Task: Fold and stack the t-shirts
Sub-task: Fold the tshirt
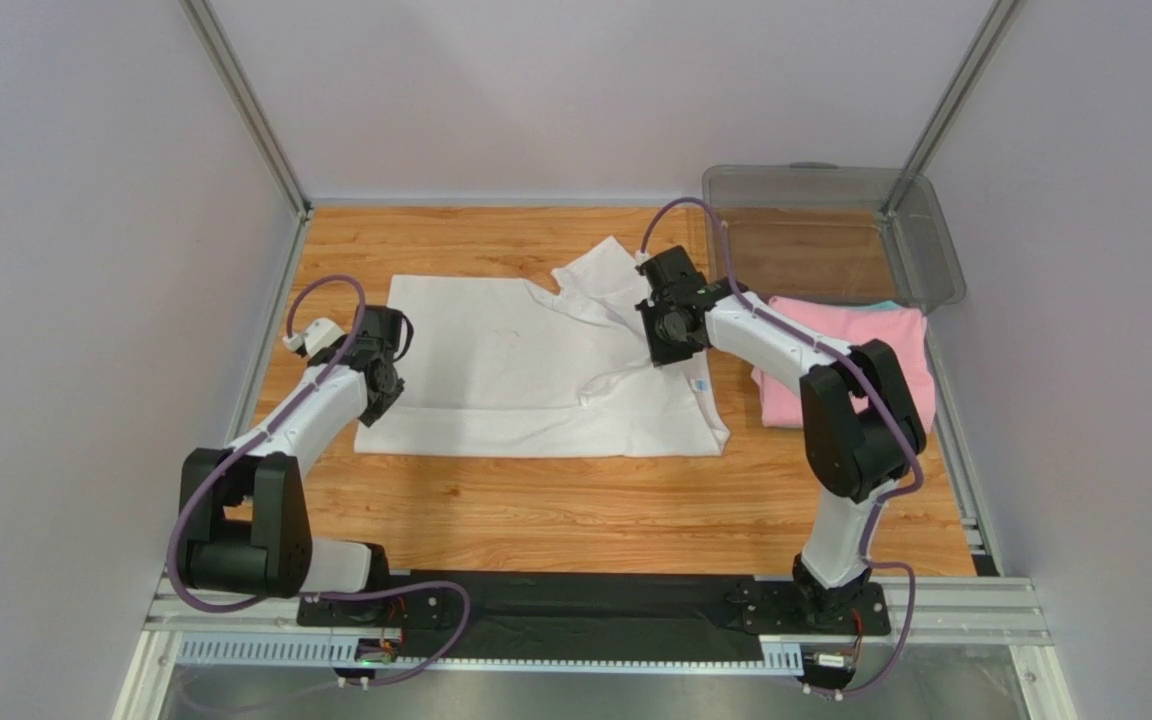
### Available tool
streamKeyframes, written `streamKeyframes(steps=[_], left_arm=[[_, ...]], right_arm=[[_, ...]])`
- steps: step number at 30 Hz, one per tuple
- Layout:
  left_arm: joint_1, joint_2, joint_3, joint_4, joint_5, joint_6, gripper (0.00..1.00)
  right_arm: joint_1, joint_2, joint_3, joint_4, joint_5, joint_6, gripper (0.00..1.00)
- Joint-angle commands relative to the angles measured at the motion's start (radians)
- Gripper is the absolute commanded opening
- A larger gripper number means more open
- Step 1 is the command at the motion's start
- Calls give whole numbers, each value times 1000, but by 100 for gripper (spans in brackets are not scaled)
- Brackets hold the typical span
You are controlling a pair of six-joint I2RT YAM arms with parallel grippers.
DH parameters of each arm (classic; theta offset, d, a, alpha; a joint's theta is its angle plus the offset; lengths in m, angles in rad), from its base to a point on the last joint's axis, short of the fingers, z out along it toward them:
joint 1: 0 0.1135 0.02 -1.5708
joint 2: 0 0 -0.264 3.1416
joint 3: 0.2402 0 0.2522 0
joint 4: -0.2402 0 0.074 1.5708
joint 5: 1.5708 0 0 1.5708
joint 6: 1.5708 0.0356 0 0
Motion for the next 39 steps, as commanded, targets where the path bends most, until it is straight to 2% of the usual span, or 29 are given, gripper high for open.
streamKeyframes(steps=[1, 2, 3, 4, 5, 6, 7, 8, 10, 14, 17, 20, 25, 30, 35, 39], left_arm=[[15, -4, 55, 21, -15, 41, 49], [17, -13, 58, 15, 17, 47, 71], [17, -25, 55, 15, 34, 61, 83], [17, -62, 43, 18, 47, 63, 91], [18, -82, 35, 19, 61, 61, 99], [17, -129, 29, 18, 67, 69, 100], [17, -154, 15, 18, 73, 73, 100], [17, -179, 8, 18, 93, 76, 100], [17, -246, -17, 35, 130, 96, 100], [17, -306, -80, 142, 328, 150, 100], [15, -283, -130, 257, 424, 165, 100], [15, -210, -141, 326, 481, 165, 100], [17, -54, -115, 337, 487, 176, 100], [17, 10, -144, 349, 504, 181, 100], [15, -19, -196, 305, 469, 187, 100], [15, -129, -285, 242, 463, 165, 100]], right_arm=[[-9, 66, 99, 22, 59, 4, 19], [-10, 77, 116, 6, 96, 15, 24], [-9, 81, 131, -20, 108, 24, 31], [-7, 77, 136, -28, 119, 30, 44], [-7, 66, 127, -33, 127, 38, 48], [-9, 51, 115, -35, 127, 50, 53], [-6, 10, 101, -33, 128, 56, 73], [-4, -13, 58, -30, 127, 62, 100], [7, -90, 9, -22, 124, 84, 100], [28, -211, -187, 50, 37, 139, 100], [39, -244, -270, 137, -66, 177, 100], [40, -204, -304, 173, -73, 191, 100], [48, -129, -318, 186, -58, 214, 100], [57, -139, -387, 223, -64, 254, 100], [88, -175, -496, 235, -50, 289, 100], [122, -243, -571, 258, -51, 334, 100]])
